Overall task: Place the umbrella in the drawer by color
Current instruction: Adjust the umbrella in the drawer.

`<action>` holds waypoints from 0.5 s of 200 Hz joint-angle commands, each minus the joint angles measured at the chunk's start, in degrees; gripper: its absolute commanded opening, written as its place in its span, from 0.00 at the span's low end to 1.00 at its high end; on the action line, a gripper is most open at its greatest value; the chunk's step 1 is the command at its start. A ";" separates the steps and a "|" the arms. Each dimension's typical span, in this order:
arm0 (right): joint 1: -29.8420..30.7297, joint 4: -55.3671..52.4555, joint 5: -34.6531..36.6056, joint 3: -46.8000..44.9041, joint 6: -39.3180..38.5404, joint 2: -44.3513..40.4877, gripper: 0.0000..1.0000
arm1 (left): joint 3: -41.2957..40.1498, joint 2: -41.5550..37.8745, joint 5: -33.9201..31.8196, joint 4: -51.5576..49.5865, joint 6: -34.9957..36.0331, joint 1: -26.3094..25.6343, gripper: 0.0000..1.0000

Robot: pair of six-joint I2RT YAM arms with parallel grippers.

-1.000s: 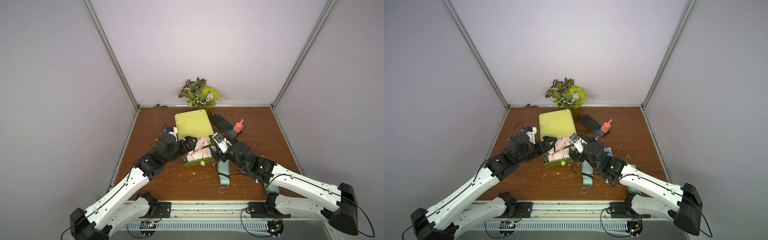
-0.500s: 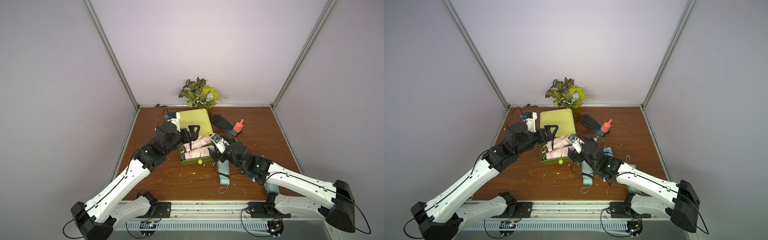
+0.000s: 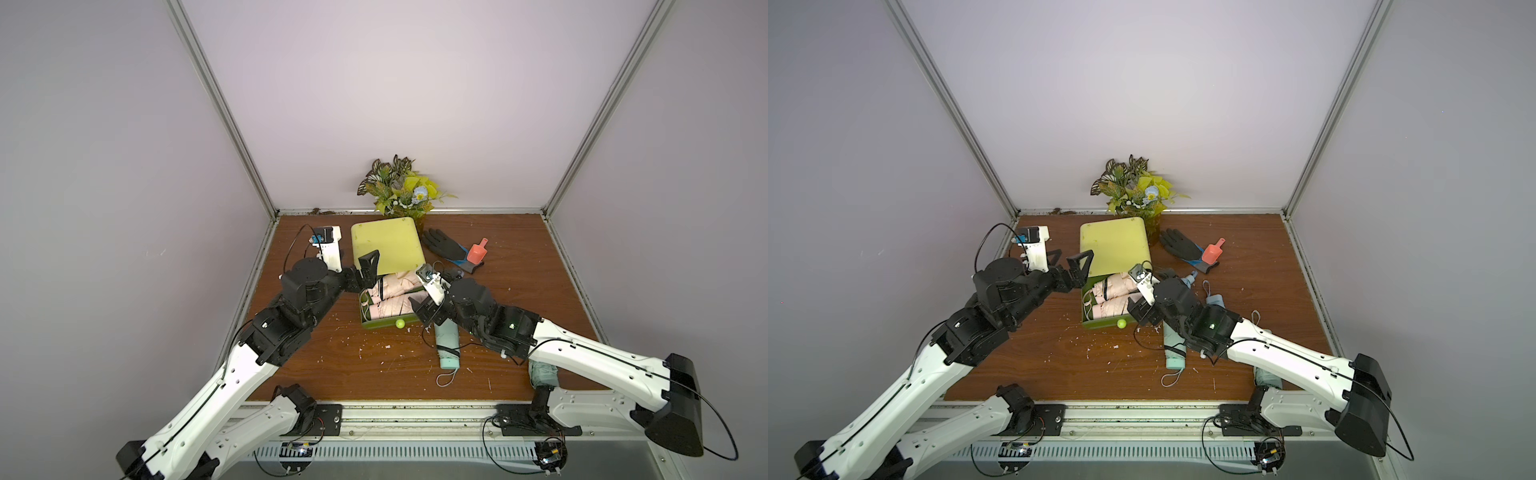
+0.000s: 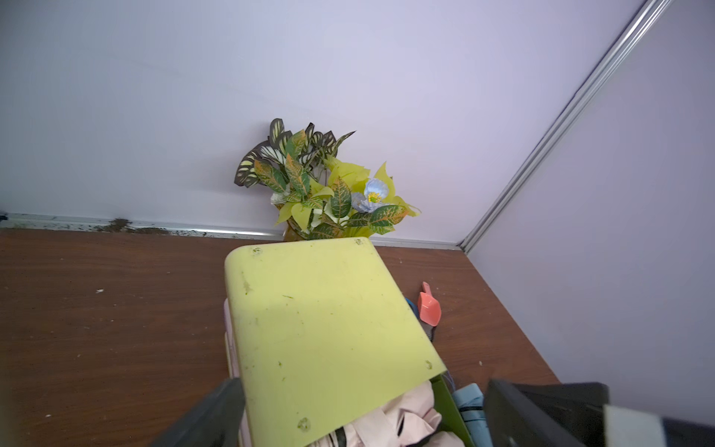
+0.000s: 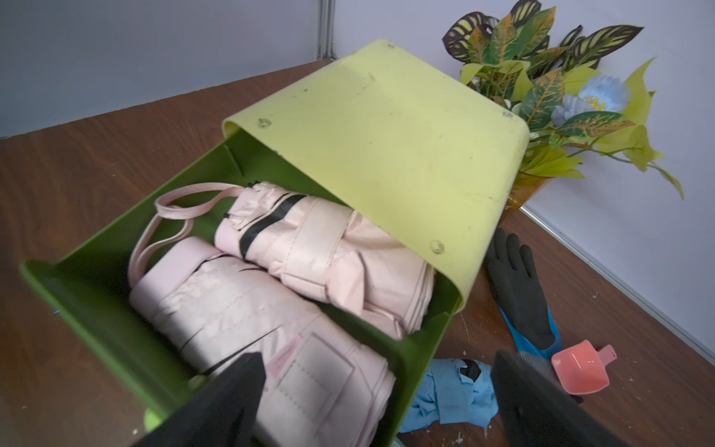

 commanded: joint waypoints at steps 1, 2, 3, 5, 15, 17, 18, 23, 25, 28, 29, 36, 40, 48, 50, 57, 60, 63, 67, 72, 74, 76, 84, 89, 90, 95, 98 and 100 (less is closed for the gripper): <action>2.88 -4.69 -2.07 1.88 4.21 -2.51 0.95 | 1.79 4.87 0.15 0.55 4.52 3.51 1.00; 3.01 -4.81 -2.11 1.84 4.34 -2.58 0.95 | 1.95 5.13 0.50 0.53 4.52 3.73 1.00; 3.12 -4.96 -2.17 1.82 4.59 -2.65 0.95 | 2.03 5.39 0.85 0.52 4.47 3.93 1.00; 3.27 -5.18 -2.32 1.76 4.94 -2.75 0.94 | 2.50 5.84 1.58 0.52 4.39 4.52 1.00; 4.23 -6.17 -2.58 1.40 7.45 -3.65 0.92 | 4.41 8.24 4.48 0.59 4.30 6.82 1.00; 4.45 -6.23 -2.58 1.26 7.99 -3.86 0.91 | 4.81 8.67 4.99 0.60 4.28 7.28 1.00; 4.55 -6.24 -2.67 1.18 8.25 -3.95 0.91 | 5.00 8.87 5.20 0.64 4.22 7.51 1.00; 5.02 -6.21 -2.75 0.78 9.78 -4.58 0.89 | 5.88 10.14 6.19 0.77 4.23 8.46 1.00; 5.20 -6.11 -2.82 0.51 10.44 -4.82 0.88 | 6.24 10.53 6.49 0.84 4.24 8.79 1.00; 5.48 -5.83 -3.10 0.10 11.33 -5.19 0.87 | 6.76 11.22 6.87 1.01 4.32 9.29 1.00; 5.54 -5.73 -3.19 -0.01 11.60 -5.32 0.87 | 6.94 11.47 7.03 1.02 4.33 9.43 1.00; 6.05 -4.62 -3.90 -1.11 13.32 -6.26 0.84 | 8.13 13.38 7.89 1.34 4.40 10.46 1.00; 6.38 -3.80 -4.06 -1.82 14.48 -6.72 0.82 | 8.91 14.46 8.37 1.50 4.51 11.23 1.00; 6.78 -1.85 -4.07 -3.44 16.99 -7.78 0.78 | 10.68 16.82 9.28 1.32 4.66 12.58 1.00; 6.89 -1.44 -4.12 -3.95 17.62 -7.99 0.77 | 11.17 17.47 9.50 1.24 4.64 12.92 1.00; 7.26 0.52 -4.21 -5.50 19.52 -8.75 0.75 | 12.86 19.65 10.62 0.70 4.58 14.23 1.00; 7.28 1.20 -3.98 -6.10 20.26 -8.97 0.73 | 13.89 20.24 11.07 0.49 4.59 14.74 1.00; 7.36 2.04 -3.84 -6.79 21.07 -9.27 0.72 | 14.55 21.21 11.35 0.27 4.58 15.21 1.00; 7.51 3.08 -3.47 -7.80 22.23 -9.71 0.71 | 15.22 22.37 11.56 -0.10 4.64 15.78 1.00; 7.71 4.65 -2.97 -9.06 23.63 -10.26 0.69 | 16.26 23.77 11.57 -0.26 5.09 16.30 1.00; 7.72 5.24 -2.85 -9.70 24.23 -10.54 0.69 | 16.61 24.30 11.48 -0.27 5.34 16.44 1.00; 7.78 6.00 -2.72 -10.21 24.73 -10.75 0.69 | 16.85 24.75 11.44 -0.28 5.62 16.61 1.00; 7.93 9.00 -2.50 -12.59 27.01 -11.64 0.67 | 17.80 26.45 10.83 -0.23 6.41 17.10 1.00; 7.98 10.99 -2.32 -14.10 28.53 -12.12 0.66 | 18.18 27.62 10.75 -0.15 6.88 17.51 1.00; 7.98 11.33 -2.32 -14.41 28.81 -12.21 0.65 | 18.27 27.80 10.81 -0.12 6.93 17.59 1.00; 8.09 13.33 -2.32 -15.74 30.21 -12.51 0.63 | 18.62 28.76 11.37 -0.10 7.37 17.97 1.00; 8.17 14.26 -2.32 -16.45 30.96 -12.61 0.62 | 18.87 29.29 11.82 -0.08 7.53 18.29 1.00; 8.16 14.94 -2.38 -16.87 31.40 -12.60 0.62 | 19.02 29.64 12.16 -0.10 7.62 18.48 1.00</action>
